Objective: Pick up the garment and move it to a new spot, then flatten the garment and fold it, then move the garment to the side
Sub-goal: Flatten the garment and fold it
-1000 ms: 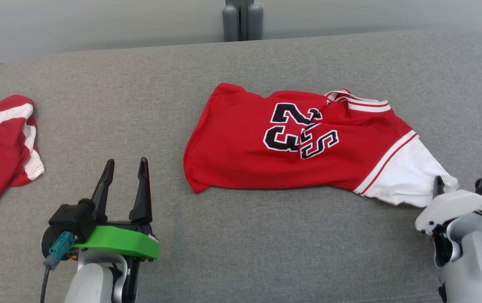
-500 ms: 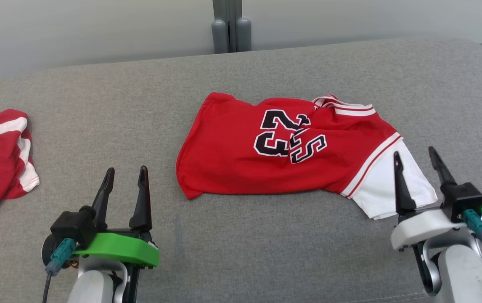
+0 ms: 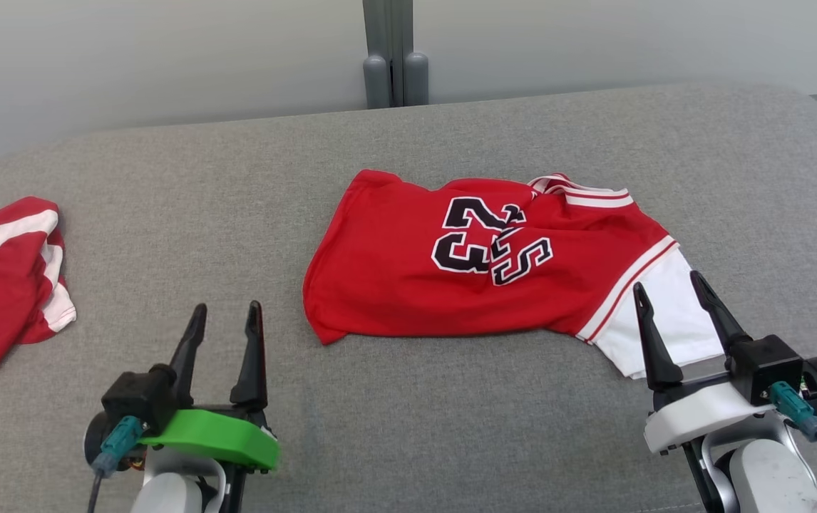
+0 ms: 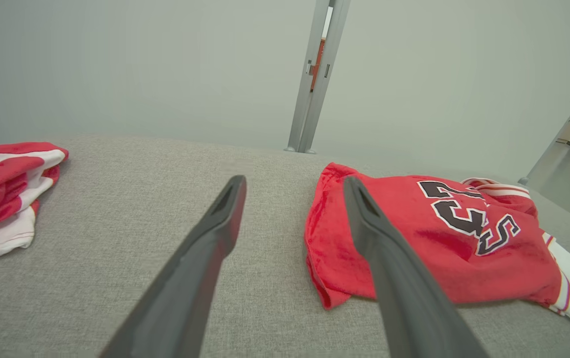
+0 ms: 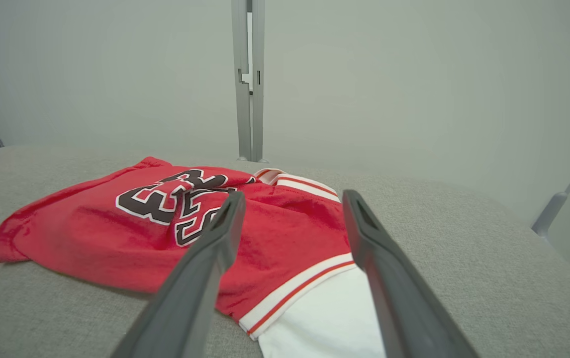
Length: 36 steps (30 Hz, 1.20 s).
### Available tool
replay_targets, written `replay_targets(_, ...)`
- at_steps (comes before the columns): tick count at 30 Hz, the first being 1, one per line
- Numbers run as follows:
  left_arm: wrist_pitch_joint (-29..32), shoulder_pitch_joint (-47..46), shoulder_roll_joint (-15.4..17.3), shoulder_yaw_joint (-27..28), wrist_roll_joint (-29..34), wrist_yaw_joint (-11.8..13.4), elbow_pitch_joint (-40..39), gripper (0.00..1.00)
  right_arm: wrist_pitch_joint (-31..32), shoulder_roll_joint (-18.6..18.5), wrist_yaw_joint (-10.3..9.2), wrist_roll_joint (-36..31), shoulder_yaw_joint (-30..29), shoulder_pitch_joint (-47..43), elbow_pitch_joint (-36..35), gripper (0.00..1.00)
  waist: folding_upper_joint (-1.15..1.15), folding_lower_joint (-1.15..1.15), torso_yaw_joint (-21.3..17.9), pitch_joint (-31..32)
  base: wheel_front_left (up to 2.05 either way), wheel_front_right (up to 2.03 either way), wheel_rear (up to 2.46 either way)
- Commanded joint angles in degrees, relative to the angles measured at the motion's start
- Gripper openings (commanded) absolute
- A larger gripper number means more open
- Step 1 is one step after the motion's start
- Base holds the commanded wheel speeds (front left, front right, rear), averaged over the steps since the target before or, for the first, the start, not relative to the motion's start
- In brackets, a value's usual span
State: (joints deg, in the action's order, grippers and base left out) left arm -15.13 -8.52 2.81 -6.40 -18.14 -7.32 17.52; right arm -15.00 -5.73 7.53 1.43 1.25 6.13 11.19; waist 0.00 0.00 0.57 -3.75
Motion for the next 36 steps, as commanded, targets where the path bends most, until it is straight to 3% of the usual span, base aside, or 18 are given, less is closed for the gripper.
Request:
replay_targets(1,0.0,0.4,0.2,-0.9,-0.6,-0.2,1.0,1.00,-0.2,0.2,-0.08,0.8,-0.5,-0.5,-0.4,1.00,0.00,0.00,0.0,-0.1,0.00,0.00,0.00)
replay_targets(12,3.3,-10.9,0.2,-11.2,-6.0,-0.2,22.4,1.00,0.9,0.7,-0.08,3.0,2.0,1.1,0.8,1.00,0.00,0.00,-3.6,-2.8,0.00,0.00,0.00)
replay_targets(23,2.0,-17.3,0.2,-11.3,-8.4,0.7,34.5,1.00,0.6,1.1,-0.08,3.3,1.5,1.8,1.9,1.00,0.00,0.00,-5.9,-4.4,0.00,0.00,0.00)
replay_targets(26,1.5,-18.2,0.2,-11.3,-8.7,0.5,36.2,0.72,0.5,1.2,-0.08,3.3,1.5,2.1,2.1,1.00,0.00,0.00,-5.9,-4.5,0.00,0.00,0.00)
replay_targets(27,1.3,-18.6,0.2,-11.4,-8.8,0.5,36.7,0.52,0.5,1.3,-0.08,3.4,1.5,2.1,2.1,1.00,0.00,0.00,-5.9,-4.6,0.00,0.00,0.00)
replay_targets(28,1.2,-18.9,0.2,-11.5,-8.7,0.4,37.0,0.45,0.5,1.3,-0.08,3.4,1.6,2.2,2.1,1.00,0.00,0.00,-5.9,-4.6,0.00,0.00,0.00)
replay_targets(29,1.0,-19.3,0.2,-11.6,-9.0,0.3,37.5,0.27,0.5,1.4,-0.08,3.4,1.7,2.2,2.1,1.00,0.00,0.00,-5.9,-4.7,0.00,0.00,0.00)
replay_targets(30,0.9,-19.6,0.2,-11.7,-9.1,0.3,37.7,0.00,0.5,1.4,-0.08,3.5,1.8,2.3,2.1,1.00,0.00,0.00,-5.8,-4.8,0.00,0.00,0.00)
replay_targets(36,0.3,-20.7,0.2,-12.0,-12.7,-0.1,38.1,0.00,0.7,1.3,-0.08,3.3,1.3,2.2,1.8,1.00,0.00,0.00,-5.0,-4.9,0.00,0.00,0.00)
